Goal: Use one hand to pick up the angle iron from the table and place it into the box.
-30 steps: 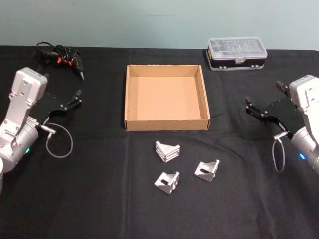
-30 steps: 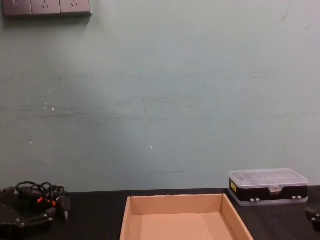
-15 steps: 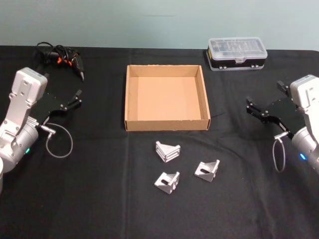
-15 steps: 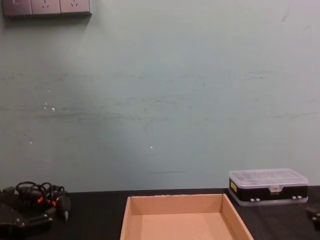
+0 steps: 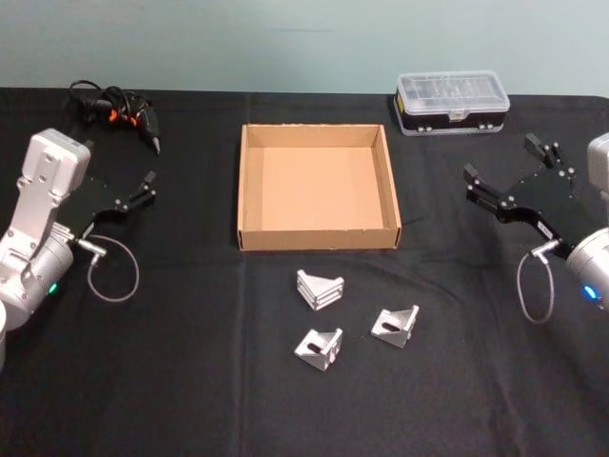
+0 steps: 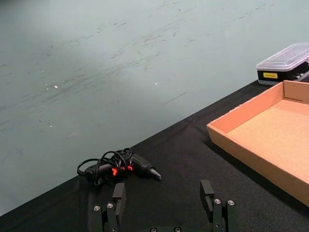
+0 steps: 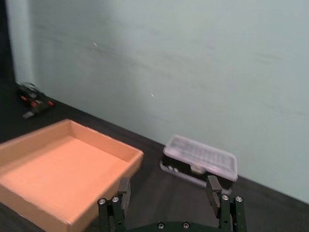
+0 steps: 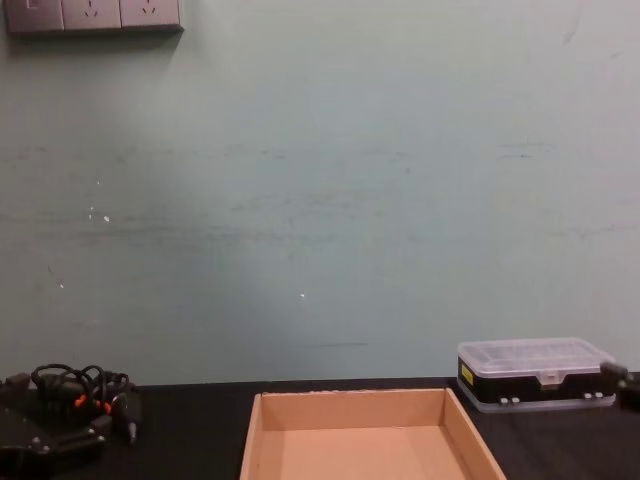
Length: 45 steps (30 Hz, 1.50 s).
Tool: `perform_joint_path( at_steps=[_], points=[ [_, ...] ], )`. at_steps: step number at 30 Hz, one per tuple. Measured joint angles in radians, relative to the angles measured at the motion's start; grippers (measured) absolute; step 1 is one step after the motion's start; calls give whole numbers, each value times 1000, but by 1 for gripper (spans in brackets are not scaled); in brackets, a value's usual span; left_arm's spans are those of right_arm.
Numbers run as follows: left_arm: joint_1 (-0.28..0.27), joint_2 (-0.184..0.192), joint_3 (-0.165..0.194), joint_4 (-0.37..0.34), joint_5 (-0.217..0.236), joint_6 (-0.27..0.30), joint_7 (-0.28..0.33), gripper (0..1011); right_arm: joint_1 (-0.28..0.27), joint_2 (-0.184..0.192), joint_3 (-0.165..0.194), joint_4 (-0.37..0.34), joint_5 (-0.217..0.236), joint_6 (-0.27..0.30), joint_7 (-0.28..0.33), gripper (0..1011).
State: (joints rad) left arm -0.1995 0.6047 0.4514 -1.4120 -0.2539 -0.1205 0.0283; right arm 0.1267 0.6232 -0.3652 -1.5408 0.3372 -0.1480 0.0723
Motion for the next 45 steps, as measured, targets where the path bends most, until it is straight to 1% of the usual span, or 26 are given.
perform_joint_path(
  at_steps=[2,3,5,6,7,11,12,14,15,17,18,24,25,28,31,34,37,38,40,41,43,44,45],
  points=[
    [0,0,0,0,0,0,0,1011,-8,8,7,-22,9,2,12,1003],
    [0,0,0,0,0,0,0,1011,-21,16,19,-47,23,5,27,1003],
    [0,0,0,0,0,0,0,1012,-33,24,32,-72,40,9,40,1003],
    [0,0,0,0,0,0,0,1011,-47,33,46,-96,56,14,52,1003],
    [0,0,0,0,0,0,0,1012,-62,44,60,-125,73,24,64,1003],
    [0,0,0,0,0,0,0,1011,-93,71,89,-180,104,48,91,1003],
    [0,0,0,0,0,0,0,1011,-109,86,103,-210,119,61,105,1002],
    [0,0,0,0,0,0,0,1011,-122,96,116,-233,135,71,118,1003],
    [0,0,0,0,0,0,0,1011,-138,108,130,-257,152,80,133,1002],
    [0,0,0,0,0,0,0,1011,-154,118,144,-279,170,89,147,1003],
    [0,0,0,0,0,0,0,1011,-171,130,159,-301,187,99,162,1003],
    [0,0,0,0,0,0,0,1011,-224,166,196,-366,237,151,208,1003],
    [0,0,0,0,0,0,0,1011,-224,166,196,-366,237,151,208,1003],
    [0,0,0,0,0,0,0,1011,-247,186,201,-386,256,190,243,1003],
    [0,0,0,0,0,0,0,1011,-255,199,200,-392,264,221,265,1003],
    [0,0,0,0,0,0,0,1011,-259,214,189,-393,279,271,303,1003],
    [0,0,0,0,0,0,0,1011,-255,219,177,-385,285,298,328,1003],
    [0,0,0,0,0,0,0,1011,-249,221,168,-378,288,315,346,1003],
    [0,0,0,0,0,0,0,1011,-241,223,157,-371,292,332,365,1003],
    [0,0,0,0,0,0,0,1011,-231,227,144,-366,293,346,383,1003],
    [0,0,0,0,0,0,0,1011,-222,230,130,-360,293,356,398,1003],
    [0,0,0,0,0,0,0,1011,-212,234,115,-354,292,368,413,1003],
    [0,0,0,0,0,0,0,1011,-207,235,108,-350,292,372,420,1003]
  ],
)
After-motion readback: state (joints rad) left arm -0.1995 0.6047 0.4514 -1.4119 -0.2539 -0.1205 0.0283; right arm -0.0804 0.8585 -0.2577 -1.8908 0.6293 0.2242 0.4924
